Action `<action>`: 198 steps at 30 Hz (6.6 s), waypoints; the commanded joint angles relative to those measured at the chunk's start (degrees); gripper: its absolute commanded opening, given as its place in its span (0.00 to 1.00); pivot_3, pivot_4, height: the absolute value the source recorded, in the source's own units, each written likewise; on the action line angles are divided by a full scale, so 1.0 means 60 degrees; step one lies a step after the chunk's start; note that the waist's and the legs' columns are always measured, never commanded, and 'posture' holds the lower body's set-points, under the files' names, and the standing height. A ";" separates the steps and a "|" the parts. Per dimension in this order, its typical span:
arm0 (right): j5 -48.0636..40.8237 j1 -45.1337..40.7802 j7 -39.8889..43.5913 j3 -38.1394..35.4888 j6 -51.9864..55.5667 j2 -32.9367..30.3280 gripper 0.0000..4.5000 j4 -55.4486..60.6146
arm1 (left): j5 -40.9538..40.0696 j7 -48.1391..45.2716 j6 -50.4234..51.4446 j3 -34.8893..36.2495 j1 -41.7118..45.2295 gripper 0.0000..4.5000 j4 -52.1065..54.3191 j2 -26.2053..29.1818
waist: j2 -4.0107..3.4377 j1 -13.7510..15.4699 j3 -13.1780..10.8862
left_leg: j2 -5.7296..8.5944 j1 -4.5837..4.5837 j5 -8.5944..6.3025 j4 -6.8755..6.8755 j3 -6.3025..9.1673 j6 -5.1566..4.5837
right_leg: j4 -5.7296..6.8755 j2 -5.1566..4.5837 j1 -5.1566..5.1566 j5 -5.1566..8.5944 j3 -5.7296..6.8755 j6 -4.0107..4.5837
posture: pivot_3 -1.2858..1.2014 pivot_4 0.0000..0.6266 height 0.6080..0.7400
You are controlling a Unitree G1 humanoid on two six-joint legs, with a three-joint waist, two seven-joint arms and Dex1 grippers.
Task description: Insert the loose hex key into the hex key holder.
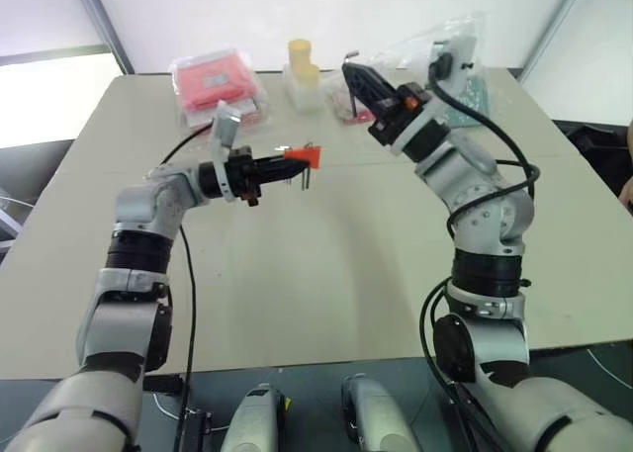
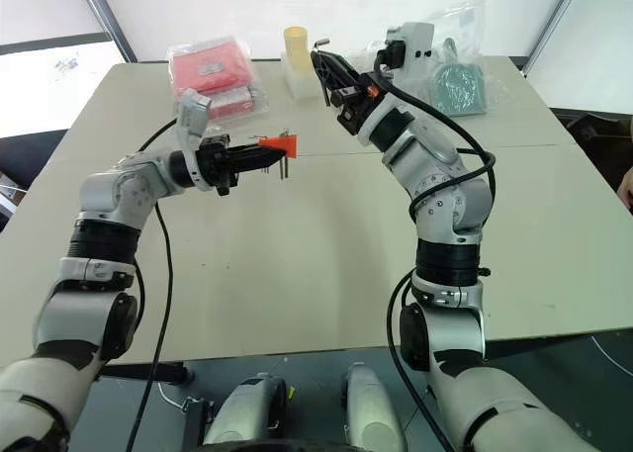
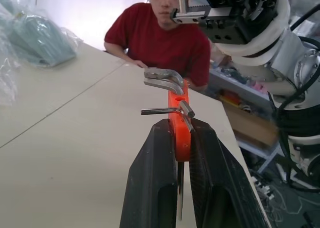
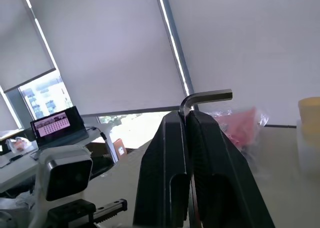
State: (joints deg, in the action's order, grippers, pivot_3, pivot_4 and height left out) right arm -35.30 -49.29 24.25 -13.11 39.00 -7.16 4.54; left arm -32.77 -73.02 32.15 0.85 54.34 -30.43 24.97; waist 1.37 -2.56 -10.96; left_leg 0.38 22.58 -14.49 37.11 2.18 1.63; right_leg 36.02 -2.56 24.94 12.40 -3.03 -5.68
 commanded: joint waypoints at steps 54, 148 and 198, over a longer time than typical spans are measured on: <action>-0.0919 0.0183 -0.0647 0.0398 -0.0485 0.0067 0.01 0.0588 | 0.0098 0.0109 -0.0501 0.0584 0.0699 0.00 -0.0074 -0.0715 | -0.0001 0.0003 0.0000 | -0.0004 0.0001 0.0000 0.0003 0.0001 0.0000 | 0.0005 0.0000 0.0003 0.0000 -0.0002 0.0000 | 0.52 0.24 0.99; -0.1770 0.0447 -0.0996 0.0450 -0.0214 -0.0153 0.01 0.0724 | 0.0681 0.0447 -0.1975 0.0735 0.0821 0.00 -0.0159 -0.0914 | -0.0001 0.0007 -0.0001 | -0.0011 0.0003 0.0000 0.0002 0.0001 0.0000 | 0.0003 0.0000 0.0003 0.0000 -0.0002 0.0000 | 0.52 0.24 0.99; -0.1616 0.0393 -0.1079 0.0496 -0.0533 -0.0167 0.01 0.0534 | 0.0319 0.0375 -0.1044 0.0735 0.0477 0.00 0.0786 -0.1023 | 0.0000 0.0005 -0.0002 | -0.0011 0.0004 0.0000 0.0003 0.0001 0.0000 | 0.0003 0.0000 0.0004 0.0000 -0.0003 -0.0001 | 0.52 0.24 0.99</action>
State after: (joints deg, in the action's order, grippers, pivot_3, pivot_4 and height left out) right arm -44.52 -46.55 17.70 -9.80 36.64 -8.38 5.41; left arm -29.71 -70.92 26.95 3.74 55.25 -27.59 18.42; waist 1.37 -2.53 -10.97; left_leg 0.31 22.61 -14.49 37.12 2.19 1.63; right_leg 36.04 -2.55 24.96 12.40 -3.04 -5.68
